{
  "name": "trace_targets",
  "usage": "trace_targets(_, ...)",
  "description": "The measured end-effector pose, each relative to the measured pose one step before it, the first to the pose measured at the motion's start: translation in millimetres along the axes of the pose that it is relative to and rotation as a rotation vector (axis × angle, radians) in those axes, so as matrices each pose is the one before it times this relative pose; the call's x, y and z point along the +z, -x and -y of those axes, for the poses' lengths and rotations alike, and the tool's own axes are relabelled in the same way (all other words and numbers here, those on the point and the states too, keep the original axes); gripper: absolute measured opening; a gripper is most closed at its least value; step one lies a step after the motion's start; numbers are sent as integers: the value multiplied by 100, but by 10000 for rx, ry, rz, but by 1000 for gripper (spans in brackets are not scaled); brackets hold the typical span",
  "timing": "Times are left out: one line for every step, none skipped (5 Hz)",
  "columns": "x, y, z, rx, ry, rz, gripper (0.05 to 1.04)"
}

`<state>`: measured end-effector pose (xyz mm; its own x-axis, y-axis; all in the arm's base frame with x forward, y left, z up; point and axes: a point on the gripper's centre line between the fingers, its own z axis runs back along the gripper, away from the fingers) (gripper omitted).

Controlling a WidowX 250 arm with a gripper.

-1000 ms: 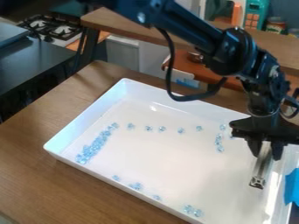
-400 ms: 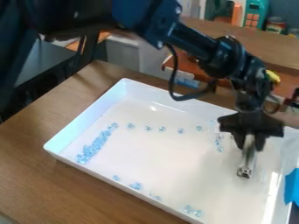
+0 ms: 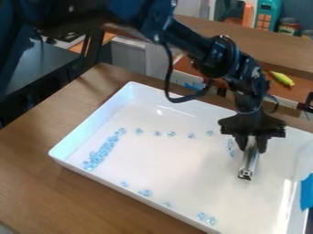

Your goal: Sweep into pile

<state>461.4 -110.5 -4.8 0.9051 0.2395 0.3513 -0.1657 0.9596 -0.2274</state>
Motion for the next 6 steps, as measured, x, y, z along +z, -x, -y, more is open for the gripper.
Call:
trace_targets(1196, -438, -5154, 447, -303, 268, 374)
trace_targets(895, 347, -3810, 133, -206, 358, 374)
trace_targets(688, 430, -2316, 100, -79, 389, 374)
trace_targets(1523, -221, -4079, 833, -394, 248, 374)
trace_targets(1284, -301, -2793, 204, -346, 286, 374)
trace_targets(150, 298, -1327, -20, -347, -146, 374)
